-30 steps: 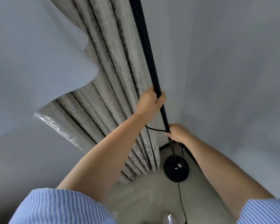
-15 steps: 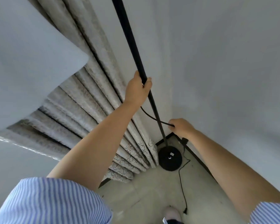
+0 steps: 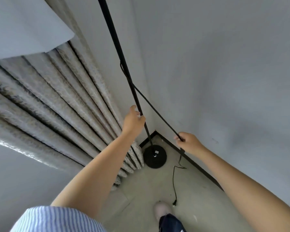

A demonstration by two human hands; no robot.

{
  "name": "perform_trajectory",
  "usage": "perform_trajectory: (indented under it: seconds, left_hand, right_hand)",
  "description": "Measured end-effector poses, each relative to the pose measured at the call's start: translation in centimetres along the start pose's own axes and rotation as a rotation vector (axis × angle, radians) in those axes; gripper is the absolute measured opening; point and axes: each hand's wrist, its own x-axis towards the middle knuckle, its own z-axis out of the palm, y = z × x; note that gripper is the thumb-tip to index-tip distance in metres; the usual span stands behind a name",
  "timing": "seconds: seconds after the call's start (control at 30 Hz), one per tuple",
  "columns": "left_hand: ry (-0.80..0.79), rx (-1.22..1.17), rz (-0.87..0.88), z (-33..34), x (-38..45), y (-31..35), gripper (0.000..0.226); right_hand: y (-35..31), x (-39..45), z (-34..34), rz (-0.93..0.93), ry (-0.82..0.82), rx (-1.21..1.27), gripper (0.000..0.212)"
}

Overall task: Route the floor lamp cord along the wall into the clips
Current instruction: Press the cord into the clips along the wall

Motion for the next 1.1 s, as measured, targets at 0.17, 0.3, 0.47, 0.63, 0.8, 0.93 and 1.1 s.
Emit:
perform_trajectory:
  seconds: [0.17, 0.3, 0.47, 0.63, 0.8, 0.93, 1.1]
  left_hand:
    - [-0.002, 0.043, 0.120, 2.7, -5.0, -0.6, 0.051]
    - [-0.004, -0.124, 0.119, 3.9, -6.9, 1.3, 0.047]
    - [-0.049, -0.418, 0.002, 4.3, -7.2, 4.6, 0.051]
    - [-0.044, -0.660, -0.196, 4.7, -6.0, 7.6, 0.060]
    - [0.078, -0.686, -0.239, 5.3, -5.8, 8.3, 0.051]
    - [0.197, -0.080, -0.153, 6.9, -6.3, 5.6, 0.067]
    - [-0.141, 0.753, 0.632, 10.5, -5.9, 3.1, 0.055]
  right_hand:
    - [1.3, -5.5, 0.2, -0.054, 0.061, 0.002, 0.015]
    - [2.1, -7.8, -1.0, -0.007, 0.001, 0.085, 0.020]
    - [2.2, -8.8, -3.7, -0.093, -0.046, 0.120, 0.035]
    - [1.0, -8.6, -6.3, -0.085, -0.238, 0.172, 0.037]
    - [3.6, -9.4, -9.2, -0.003, -0.515, 0.106, 0.017]
    - [7.5, -9.8, -10.4, 0.045, -0.376, 0.063, 0.021]
    - [10.0, -8.6, -8.8, 0.085, -0.180, -0.008, 0.031]
